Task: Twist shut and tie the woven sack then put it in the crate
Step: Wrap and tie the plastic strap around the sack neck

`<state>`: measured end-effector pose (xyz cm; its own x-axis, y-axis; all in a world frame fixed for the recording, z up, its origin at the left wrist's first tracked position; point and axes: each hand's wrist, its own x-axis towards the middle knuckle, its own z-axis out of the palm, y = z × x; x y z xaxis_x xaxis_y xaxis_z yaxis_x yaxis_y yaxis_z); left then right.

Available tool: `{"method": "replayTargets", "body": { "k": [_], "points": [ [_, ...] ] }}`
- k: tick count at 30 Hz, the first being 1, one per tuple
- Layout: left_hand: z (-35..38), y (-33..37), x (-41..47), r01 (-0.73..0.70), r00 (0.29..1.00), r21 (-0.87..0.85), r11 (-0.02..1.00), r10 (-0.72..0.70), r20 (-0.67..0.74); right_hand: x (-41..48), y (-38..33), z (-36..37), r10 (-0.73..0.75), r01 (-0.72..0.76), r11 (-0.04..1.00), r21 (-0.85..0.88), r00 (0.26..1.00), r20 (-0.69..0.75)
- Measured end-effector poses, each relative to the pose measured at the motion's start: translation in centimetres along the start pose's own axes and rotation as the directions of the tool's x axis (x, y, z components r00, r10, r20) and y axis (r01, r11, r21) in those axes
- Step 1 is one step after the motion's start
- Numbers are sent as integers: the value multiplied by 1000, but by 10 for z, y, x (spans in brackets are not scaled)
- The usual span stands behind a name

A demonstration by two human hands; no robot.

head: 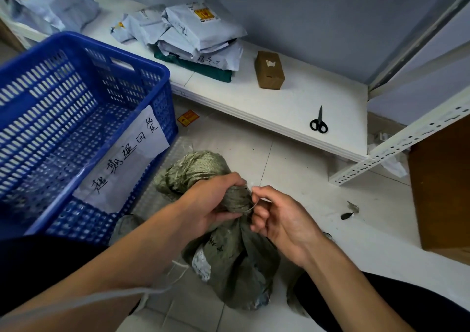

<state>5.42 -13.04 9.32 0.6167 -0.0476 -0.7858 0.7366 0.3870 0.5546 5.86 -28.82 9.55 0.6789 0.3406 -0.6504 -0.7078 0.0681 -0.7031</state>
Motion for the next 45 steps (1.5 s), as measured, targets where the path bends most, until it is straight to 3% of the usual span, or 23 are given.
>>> {"method": "replayTargets", "body": {
  "k": [11, 16, 22, 27, 33, 39, 43, 45],
  "points": [
    [-4, -4, 1, -9, 1000, 79, 997, 10, -8, 3, 5, -1, 50, -51, 993, -108, 999, -9],
    [-1, -2, -3, -42, 996, 106, 993, 50, -72, 3, 6, 1, -77, 63, 979, -193, 995, -65],
    [5, 2, -4, -128, 974, 245, 961, 168, -150, -3, -4, 1, -279, 227, 892, -390, 957, -80],
    [9, -3, -3, -160, 969, 326, 932, 211, -127, -3, 0, -2, -317, 241, 839, -488, 945, -79],
    [5, -5, -1, -189, 953, 437, 879, 271, -133, 7, 5, -10, -297, 142, 773, -619, 942, -155],
    [-1, -5, 0, -214, 926, 612, 761, 357, -120, 13, 14, -13, -374, 105, 643, -758, 908, -191],
    [4, -7, -6, -268, 854, 852, 450, 520, -6, 17, 21, -12, -390, 88, 573, -815, 903, -177],
    [3, -9, -4, -349, 848, 815, 462, 525, 66, 18, 23, -13, -406, 83, 554, -828, 896, -182]
  ]
}}
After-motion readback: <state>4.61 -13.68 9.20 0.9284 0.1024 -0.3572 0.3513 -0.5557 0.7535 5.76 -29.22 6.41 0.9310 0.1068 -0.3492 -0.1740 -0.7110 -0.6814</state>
